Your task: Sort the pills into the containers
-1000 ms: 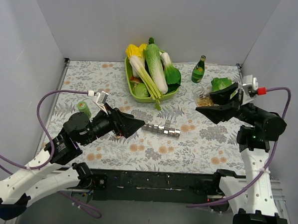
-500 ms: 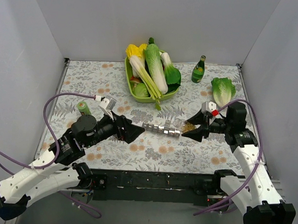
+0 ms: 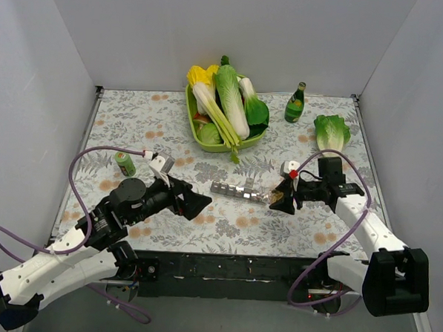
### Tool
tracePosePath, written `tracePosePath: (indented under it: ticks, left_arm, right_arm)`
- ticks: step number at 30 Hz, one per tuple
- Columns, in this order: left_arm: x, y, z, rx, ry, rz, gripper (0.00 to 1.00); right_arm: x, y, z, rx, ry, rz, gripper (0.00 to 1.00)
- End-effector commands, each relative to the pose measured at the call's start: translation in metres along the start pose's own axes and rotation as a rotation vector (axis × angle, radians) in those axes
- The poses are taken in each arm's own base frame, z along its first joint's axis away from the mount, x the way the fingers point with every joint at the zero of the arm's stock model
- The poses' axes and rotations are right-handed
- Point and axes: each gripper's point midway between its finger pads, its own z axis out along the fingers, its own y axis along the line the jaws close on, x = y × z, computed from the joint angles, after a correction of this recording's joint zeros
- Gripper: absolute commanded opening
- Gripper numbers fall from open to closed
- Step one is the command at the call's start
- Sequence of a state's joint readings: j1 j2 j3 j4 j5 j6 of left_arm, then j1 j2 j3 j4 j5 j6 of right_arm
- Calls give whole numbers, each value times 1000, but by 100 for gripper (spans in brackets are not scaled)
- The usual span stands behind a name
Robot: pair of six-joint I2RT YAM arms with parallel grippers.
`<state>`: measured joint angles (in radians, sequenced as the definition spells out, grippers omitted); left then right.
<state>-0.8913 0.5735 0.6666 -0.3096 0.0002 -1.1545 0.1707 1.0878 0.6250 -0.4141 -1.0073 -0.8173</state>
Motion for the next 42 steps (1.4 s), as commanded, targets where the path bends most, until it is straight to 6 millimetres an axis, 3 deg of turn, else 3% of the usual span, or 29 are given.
tracePosePath:
  ticks: [1, 7, 19, 42]
  left_arm:
    - [0, 3, 1, 1, -15, 34, 98]
    - [3, 5, 0, 0, -16, 43, 98]
    - [5, 6, -6, 13, -42, 30, 98]
    - [8, 7, -14, 24, -62, 14, 98]
  right_arm:
    - [15, -14, 6, 31, 81, -67, 11]
    - [25, -27, 17, 45, 148, -62, 11]
    - [27, -38, 39, 54, 244, -60, 11]
    - [35, -52, 50, 105, 393, 0, 10]
